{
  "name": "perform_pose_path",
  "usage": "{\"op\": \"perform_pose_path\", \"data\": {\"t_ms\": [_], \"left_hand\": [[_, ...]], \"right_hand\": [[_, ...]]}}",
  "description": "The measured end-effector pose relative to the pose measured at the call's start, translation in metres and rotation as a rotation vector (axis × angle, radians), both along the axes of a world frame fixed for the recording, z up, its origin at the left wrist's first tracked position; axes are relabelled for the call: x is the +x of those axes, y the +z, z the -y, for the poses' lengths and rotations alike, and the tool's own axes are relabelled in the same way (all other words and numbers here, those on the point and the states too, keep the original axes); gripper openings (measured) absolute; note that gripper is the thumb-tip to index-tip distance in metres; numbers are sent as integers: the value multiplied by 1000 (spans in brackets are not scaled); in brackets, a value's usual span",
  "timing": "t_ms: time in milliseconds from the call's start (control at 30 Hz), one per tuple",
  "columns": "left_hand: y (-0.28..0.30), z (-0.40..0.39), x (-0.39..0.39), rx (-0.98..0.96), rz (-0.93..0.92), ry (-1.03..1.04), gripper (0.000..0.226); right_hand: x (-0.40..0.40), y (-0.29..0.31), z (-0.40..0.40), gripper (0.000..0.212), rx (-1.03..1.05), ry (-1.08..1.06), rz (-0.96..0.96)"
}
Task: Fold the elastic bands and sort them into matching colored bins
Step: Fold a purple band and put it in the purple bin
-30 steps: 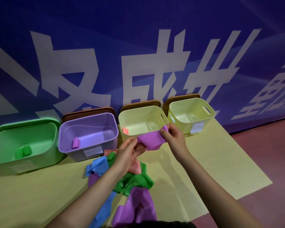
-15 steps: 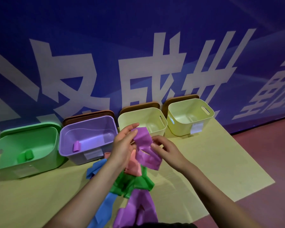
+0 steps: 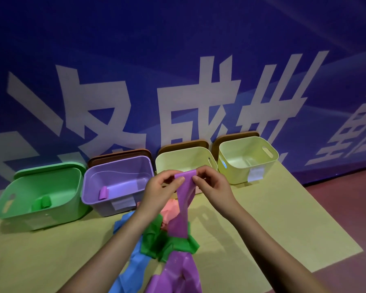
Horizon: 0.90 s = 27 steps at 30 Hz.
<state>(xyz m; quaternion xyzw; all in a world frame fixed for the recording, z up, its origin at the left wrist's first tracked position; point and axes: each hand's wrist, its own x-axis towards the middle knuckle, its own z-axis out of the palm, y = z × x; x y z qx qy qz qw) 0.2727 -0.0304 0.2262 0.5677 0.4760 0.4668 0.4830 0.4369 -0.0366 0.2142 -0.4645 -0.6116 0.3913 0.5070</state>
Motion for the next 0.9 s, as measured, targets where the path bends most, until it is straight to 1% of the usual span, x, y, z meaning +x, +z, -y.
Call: {"op": "perform_pose_path", "data": {"t_ms": [100, 133, 200, 267, 333, 433, 467, 533, 600, 633, 667, 733, 800, 900], "left_hand": [[6, 4, -2, 91, -66, 89, 12], [7, 5, -3, 104, -58, 99, 11], [12, 9, -3, 67, 19, 98, 9], [16, 14, -2, -7, 132, 93, 6], [19, 18, -3, -46, 213, 111, 6], [20, 22, -7, -75, 313, 133, 9], [20, 24, -8, -87, 346, 133, 9], [20, 27, -9, -142, 429, 137, 9], [19, 30, -9, -201, 474, 115, 23], [19, 31, -10, -219, 463, 75, 31], [20, 32, -11, -224, 444, 20, 36], [22, 34, -11, -197, 410, -49, 38], [25, 34, -12, -177, 428, -5, 36], [28, 27, -19, -241, 620, 130, 39]], "right_hand": [[-3, 4, -1, 3, 7, 24, -22], [-5, 5, -1, 9, 2, 16, -64], [-8, 5, -1, 18, -5, 9, -134], [-12, 4, 0, 22, -19, 43, -100], [-16, 3, 2, 20, -58, 120, -47], [-25, 4, 5, 20, -71, 186, -32], [-28, 5, 6, 22, -56, 185, -28], [-33, 6, 7, 36, -20, 186, -27], [-37, 8, 7, 49, -20, 203, -43], [-39, 10, 8, 49, -30, 219, -53], [-41, 11, 8, 47, -45, 240, -61], [-44, 11, 9, 40, -79, 274, -73], [-46, 9, 11, 34, -126, 291, -85], [-50, -3, 16, 15, -233, 334, -80]]}}
